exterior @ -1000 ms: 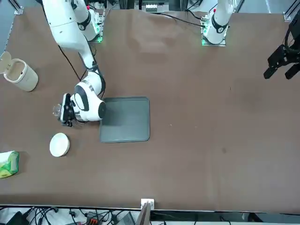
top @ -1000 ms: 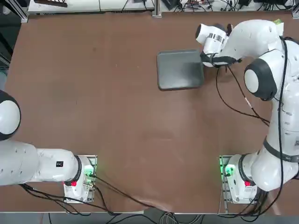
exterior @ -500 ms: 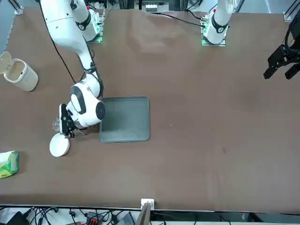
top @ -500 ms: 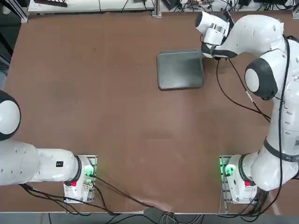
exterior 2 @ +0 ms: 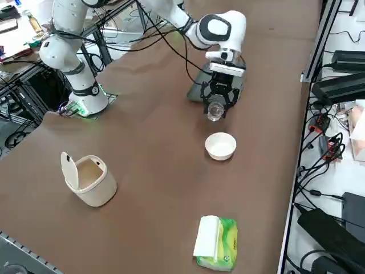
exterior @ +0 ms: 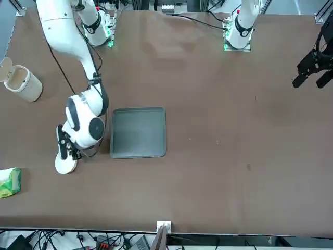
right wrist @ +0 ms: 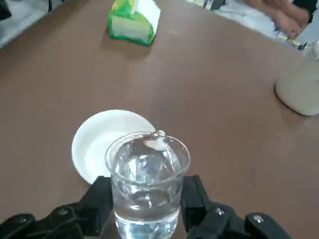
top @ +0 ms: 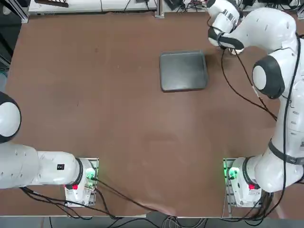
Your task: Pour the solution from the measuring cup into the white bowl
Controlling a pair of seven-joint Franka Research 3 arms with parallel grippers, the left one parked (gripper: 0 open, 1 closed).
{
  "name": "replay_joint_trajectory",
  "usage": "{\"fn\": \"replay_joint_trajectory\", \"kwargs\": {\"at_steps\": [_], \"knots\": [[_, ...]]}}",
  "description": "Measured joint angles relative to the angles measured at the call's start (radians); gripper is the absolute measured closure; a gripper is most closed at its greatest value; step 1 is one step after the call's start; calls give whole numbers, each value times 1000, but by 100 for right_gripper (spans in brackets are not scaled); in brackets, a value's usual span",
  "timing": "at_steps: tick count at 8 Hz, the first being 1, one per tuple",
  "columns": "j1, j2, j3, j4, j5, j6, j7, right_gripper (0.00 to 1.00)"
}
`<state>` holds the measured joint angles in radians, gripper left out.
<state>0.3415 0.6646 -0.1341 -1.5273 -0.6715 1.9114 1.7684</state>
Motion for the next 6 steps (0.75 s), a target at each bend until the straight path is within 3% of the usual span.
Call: {"fn": "replay_joint_trajectory", "kwargs": {"at_steps": [6], "knots": [[-107, 0, -1, 18, 286, 66, -332, 26]]}}
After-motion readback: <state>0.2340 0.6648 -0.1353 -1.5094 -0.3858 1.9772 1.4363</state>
